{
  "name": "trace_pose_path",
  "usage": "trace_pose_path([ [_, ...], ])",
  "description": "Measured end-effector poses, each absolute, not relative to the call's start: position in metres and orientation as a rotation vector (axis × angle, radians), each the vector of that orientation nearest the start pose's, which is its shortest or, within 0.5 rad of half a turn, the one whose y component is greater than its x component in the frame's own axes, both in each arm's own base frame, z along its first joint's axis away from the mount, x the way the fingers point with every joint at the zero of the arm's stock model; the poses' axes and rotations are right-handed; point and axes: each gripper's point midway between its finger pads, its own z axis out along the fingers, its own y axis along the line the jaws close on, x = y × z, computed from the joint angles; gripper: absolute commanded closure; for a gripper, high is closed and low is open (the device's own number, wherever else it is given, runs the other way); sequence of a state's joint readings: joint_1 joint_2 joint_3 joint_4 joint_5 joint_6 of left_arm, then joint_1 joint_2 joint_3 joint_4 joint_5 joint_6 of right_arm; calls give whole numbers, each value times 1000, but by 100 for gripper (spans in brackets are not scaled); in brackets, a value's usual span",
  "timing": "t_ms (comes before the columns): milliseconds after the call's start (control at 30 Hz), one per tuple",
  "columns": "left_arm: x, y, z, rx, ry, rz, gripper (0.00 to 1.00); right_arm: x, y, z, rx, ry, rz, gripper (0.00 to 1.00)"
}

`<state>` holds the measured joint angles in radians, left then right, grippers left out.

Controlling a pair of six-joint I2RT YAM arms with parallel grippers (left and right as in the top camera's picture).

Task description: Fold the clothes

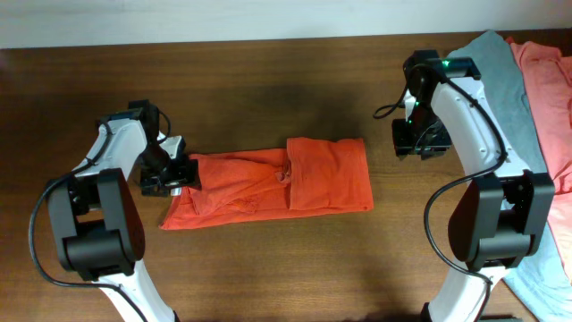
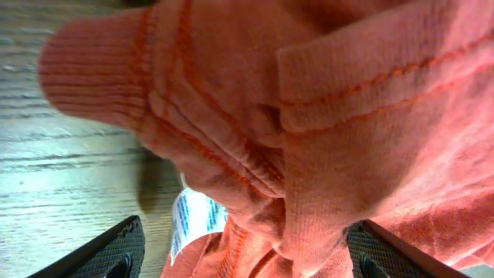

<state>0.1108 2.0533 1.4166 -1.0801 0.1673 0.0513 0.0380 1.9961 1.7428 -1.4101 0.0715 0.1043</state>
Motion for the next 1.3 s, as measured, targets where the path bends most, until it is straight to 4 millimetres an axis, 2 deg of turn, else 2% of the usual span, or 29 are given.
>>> trace_pose_path([
  [200,347,7,4,-125,3222,-308,20,359,1,106,101,3225,-126,52],
  [333,346,2,3,-145,3196,-367,46,359,1,106,100,3225,-126,52],
  [367,345,-1,3,-143,3196,-388,49,359,1,106,101,3225,-126,52],
  [433,343,-4,2,-146,3198,-421,63,359,1,106,102,3225,-126,52],
  [500,340,-7,1,-145,3201,-447,72,359,1,106,102,3225,-126,52],
  [567,338,-10,0,-147,3203,-475,89,359,1,106,101,3225,-126,52],
  [667,338,-12,1,-137,3199,-503,99,359,1,106,101,3225,-125,52],
  [767,336,-9,3,-155,3214,-508,99,358,1,106,102,3226,-126,52],
  [867,333,5,7,-210,3248,-479,99,358,1,106,102,3226,-126,52],
  [933,334,24,16,-269,3258,-429,99,359,1,106,102,3225,-126,52],
  [1167,358,113,70,-493,3149,-206,99,359,1,106,101,3225,-126,52],
  [1300,359,147,107,-588,3094,-147,99,359,1,106,102,3225,-126,52],
])
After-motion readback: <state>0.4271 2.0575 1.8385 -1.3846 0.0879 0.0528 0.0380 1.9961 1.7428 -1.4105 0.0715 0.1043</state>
